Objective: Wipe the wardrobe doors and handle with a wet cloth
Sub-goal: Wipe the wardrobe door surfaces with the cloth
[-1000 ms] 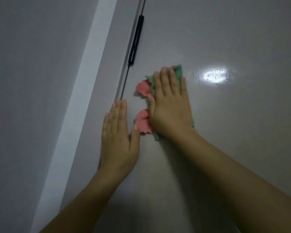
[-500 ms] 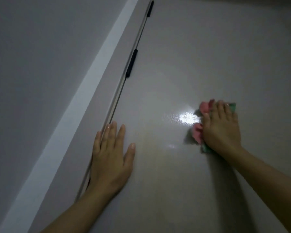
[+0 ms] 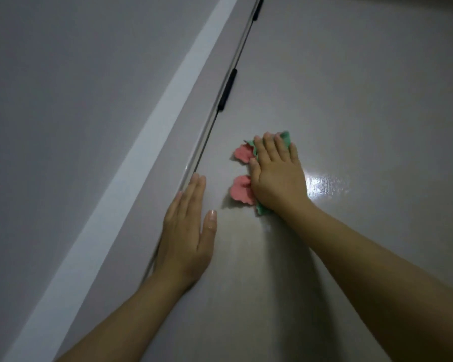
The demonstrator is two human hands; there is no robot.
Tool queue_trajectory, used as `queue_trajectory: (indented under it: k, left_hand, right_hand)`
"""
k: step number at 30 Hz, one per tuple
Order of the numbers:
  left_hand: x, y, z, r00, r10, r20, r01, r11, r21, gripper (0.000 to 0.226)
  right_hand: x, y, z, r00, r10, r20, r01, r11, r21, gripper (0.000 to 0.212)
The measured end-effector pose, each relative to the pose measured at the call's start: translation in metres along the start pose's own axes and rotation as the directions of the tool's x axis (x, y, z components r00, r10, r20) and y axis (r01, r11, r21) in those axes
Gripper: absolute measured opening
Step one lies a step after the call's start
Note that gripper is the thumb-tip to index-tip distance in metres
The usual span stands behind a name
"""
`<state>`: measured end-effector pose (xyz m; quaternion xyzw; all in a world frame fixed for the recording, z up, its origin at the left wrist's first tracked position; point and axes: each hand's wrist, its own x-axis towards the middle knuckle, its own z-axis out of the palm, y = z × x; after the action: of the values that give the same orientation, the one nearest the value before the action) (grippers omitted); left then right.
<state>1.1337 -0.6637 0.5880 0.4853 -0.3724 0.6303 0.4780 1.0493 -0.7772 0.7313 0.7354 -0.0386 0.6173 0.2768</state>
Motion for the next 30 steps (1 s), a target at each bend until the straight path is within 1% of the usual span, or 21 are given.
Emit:
queue_trajectory:
  k: [1, 2, 4, 5, 7, 9, 11, 12, 13, 14, 15, 16, 18, 20, 22, 23, 25, 26, 27, 28, 30]
  left_hand:
    - [-0.001, 0.001, -0.001, 1.000, -0.015, -0.006, 0.015, 0.999, -0.030, 0.058]
    - [-0.001, 0.002, -0.003, 0.999, -0.037, -0.002, 0.037, 0.998, -0.058, 0.057]
    - [-0.002, 0.002, -0.006, 0.997, -0.068, 0.042, 0.072, 0.992, -0.102, 0.057]
    - [-0.005, 0.001, -0.008, 0.996, -0.063, 0.061, 0.070, 0.991, -0.117, 0.057]
    - [-0.012, 0.000, -0.011, 0.994, -0.056, 0.093, 0.070, 0.986, -0.149, 0.056]
    - [-0.017, -0.001, -0.012, 0.992, -0.071, 0.099, 0.088, 0.980, -0.178, 0.057]
    - [-0.018, 0.000, -0.013, 0.992, -0.086, 0.095, 0.103, 0.977, -0.189, 0.057]
    - [-0.018, 0.002, -0.012, 0.991, -0.089, 0.098, 0.107, 0.974, -0.198, 0.058]
    - [-0.018, 0.002, -0.012, 0.991, -0.089, 0.099, 0.107, 0.973, -0.202, 0.058]
    - [-0.017, 0.002, -0.013, 0.991, -0.089, 0.100, 0.108, 0.974, -0.201, 0.059]
    - [-0.019, 0.002, -0.013, 0.990, -0.094, 0.106, 0.112, 0.977, -0.184, 0.061]
    - [-0.017, 0.001, -0.015, 0.991, -0.081, 0.110, 0.097, 0.984, -0.152, 0.062]
    - [-0.020, 0.001, -0.017, 0.991, -0.050, 0.121, 0.062, 0.994, -0.092, 0.061]
    - [-0.023, 0.000, -0.017, 0.991, -0.009, 0.136, 0.014, 0.999, -0.035, 0.061]
    - [-0.025, -0.003, -0.015, 0.989, 0.021, 0.143, -0.023, 1.000, 0.009, 0.061]
    - [-0.024, -0.004, -0.015, 0.989, 0.032, 0.144, -0.036, 0.999, 0.021, 0.061]
    - [-0.023, -0.005, -0.012, 0.987, 0.054, 0.154, -0.061, 0.997, 0.037, 0.060]
    - [-0.023, -0.008, -0.014, 0.987, 0.060, 0.152, -0.068, 0.996, 0.050, 0.060]
    - [-0.024, -0.007, -0.012, 0.987, 0.057, 0.148, -0.067, 0.996, 0.065, 0.061]
    - [-0.022, -0.012, -0.016, 0.988, 0.057, 0.143, -0.069, 0.994, 0.083, 0.061]
    - [-0.021, -0.010, -0.012, 0.985, 0.057, 0.164, -0.075, 0.992, 0.105, 0.062]
  right_hand:
    - [-0.014, -0.012, 0.003, 0.998, -0.063, -0.014, 0.063, 0.998, 0.014, 0.058]
    - [-0.035, -0.022, 0.004, 0.983, -0.181, -0.017, 0.182, 0.983, 0.026, 0.060]
    - [-0.090, -0.030, 0.006, 0.917, -0.399, 0.016, 0.399, 0.917, 0.001, 0.057]
    - [-0.108, -0.025, 0.004, 0.884, -0.466, 0.048, 0.466, 0.885, -0.001, 0.055]
    - [-0.110, -0.012, 0.001, 0.847, -0.518, 0.114, 0.521, 0.853, 0.004, 0.053]
    - [-0.083, -0.007, -0.001, 0.875, -0.467, 0.130, 0.472, 0.882, -0.010, 0.056]
    - [-0.047, -0.011, 0.001, 0.956, -0.284, 0.078, 0.285, 0.959, -0.006, 0.065]
    - [-0.035, -0.014, 0.003, 0.981, -0.189, 0.045, 0.189, 0.982, -0.009, 0.069]
    - [-0.032, -0.022, 0.005, 0.990, -0.138, 0.027, 0.138, 0.990, -0.006, 0.070]
    - [-0.037, -0.028, 0.004, 0.988, -0.149, 0.027, 0.150, 0.989, -0.013, 0.069]
    - [-0.054, -0.030, 0.004, 0.977, -0.206, 0.048, 0.207, 0.978, -0.019, 0.065]
    - [-0.075, -0.029, 0.003, 0.953, -0.297, 0.059, 0.298, 0.954, -0.024, 0.060]
    - [-0.123, -0.011, 0.000, 0.871, -0.477, 0.115, 0.484, 0.874, -0.041, 0.055]
    - [-0.137, 0.018, -0.007, 0.830, -0.533, 0.162, 0.545, 0.837, -0.038, 0.054]
    - [-0.118, 0.033, -0.007, 0.864, -0.485, 0.134, 0.495, 0.867, -0.053, 0.055]
    - [-0.102, 0.033, -0.007, 0.907, -0.409, 0.096, 0.416, 0.908, -0.060, 0.056]
    - [-0.074, 0.027, -0.004, 0.986, -0.168, 0.017, 0.168, 0.985, -0.037, 0.061]
    - [-0.066, 0.019, -0.002, 0.997, -0.081, -0.008, 0.081, 0.997, -0.020, 0.064]
    - [-0.069, 0.015, -0.001, 0.999, -0.048, -0.012, 0.048, 0.999, -0.012, 0.065]
    - [-0.076, 0.008, -0.002, 0.997, -0.079, -0.002, 0.079, 0.997, -0.015, 0.065]
    - [-0.118, 0.029, -0.007, 0.964, -0.256, 0.073, 0.259, 0.965, -0.035, 0.060]
